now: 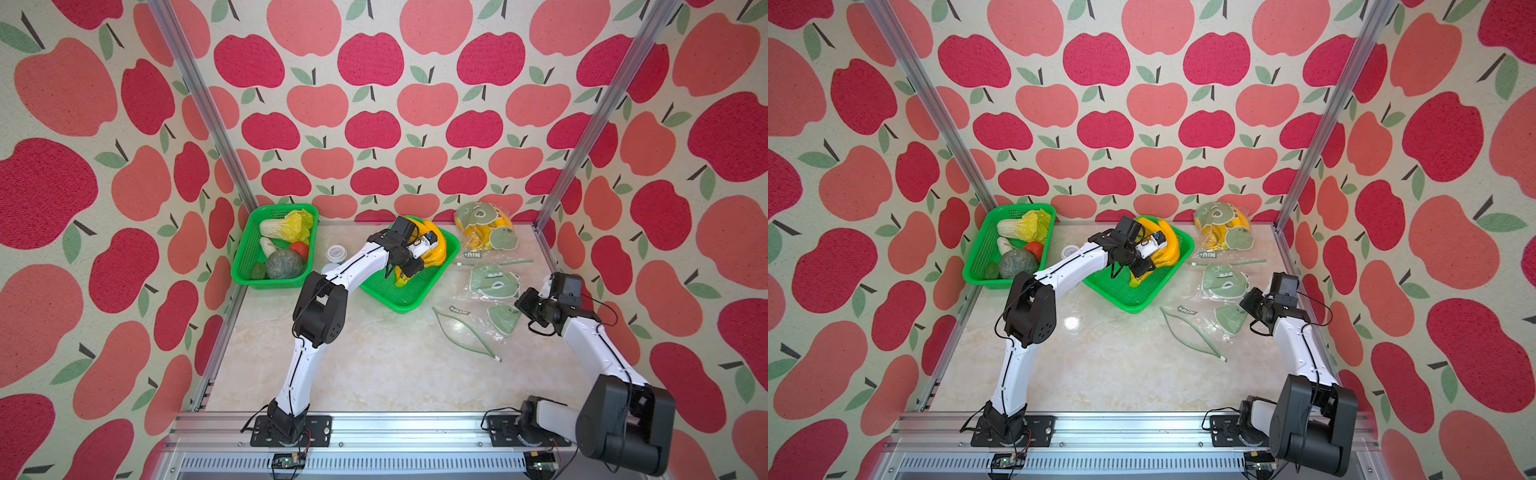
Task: Open the zip-top bag and take out the banana
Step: Place the banana in the basket, then place the zipper food storage bag at the center of the board.
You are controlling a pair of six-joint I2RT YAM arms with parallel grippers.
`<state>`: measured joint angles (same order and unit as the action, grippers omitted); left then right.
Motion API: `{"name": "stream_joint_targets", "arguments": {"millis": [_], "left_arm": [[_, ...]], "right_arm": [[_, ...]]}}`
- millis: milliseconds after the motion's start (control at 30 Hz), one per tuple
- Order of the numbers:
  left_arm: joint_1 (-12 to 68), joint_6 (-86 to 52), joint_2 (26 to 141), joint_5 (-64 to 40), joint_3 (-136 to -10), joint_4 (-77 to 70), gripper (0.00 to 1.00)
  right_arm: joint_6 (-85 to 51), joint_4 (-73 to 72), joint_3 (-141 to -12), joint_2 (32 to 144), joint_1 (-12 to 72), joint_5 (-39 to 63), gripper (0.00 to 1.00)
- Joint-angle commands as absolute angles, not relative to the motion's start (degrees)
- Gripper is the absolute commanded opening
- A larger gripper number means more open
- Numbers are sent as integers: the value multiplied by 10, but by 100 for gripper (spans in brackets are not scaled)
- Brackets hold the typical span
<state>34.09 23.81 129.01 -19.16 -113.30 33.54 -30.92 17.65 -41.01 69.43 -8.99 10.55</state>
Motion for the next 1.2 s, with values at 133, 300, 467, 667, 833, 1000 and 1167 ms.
{"name": "stream_joint_targets", "arguments": {"millis": [133,300,467,667,833,1000,1167], "left_arm": [[337,231,1317,-166,-1172,381,41],[339,211,1282,-157,-1142,352,59],[341,163,1218,-144,-1105,335,61],[343,86,1060,-122,-955,228,75],[333,25,944,-111,-827,156,86],[296,-19,863,-116,-738,137,98],[250,-99,802,-115,-663,119,98]], "right_arm": [[-309,180,-406,687,-84,111,0],[-306,189,-414,685,-83,101,0],[-291,220,-437,691,-91,61,0],[-288,256,-462,705,-141,24,0],[-281,278,-481,717,-176,-43,0],[-284,284,-489,737,-210,-104,5],[-294,292,-519,744,-208,-124,41]]}}
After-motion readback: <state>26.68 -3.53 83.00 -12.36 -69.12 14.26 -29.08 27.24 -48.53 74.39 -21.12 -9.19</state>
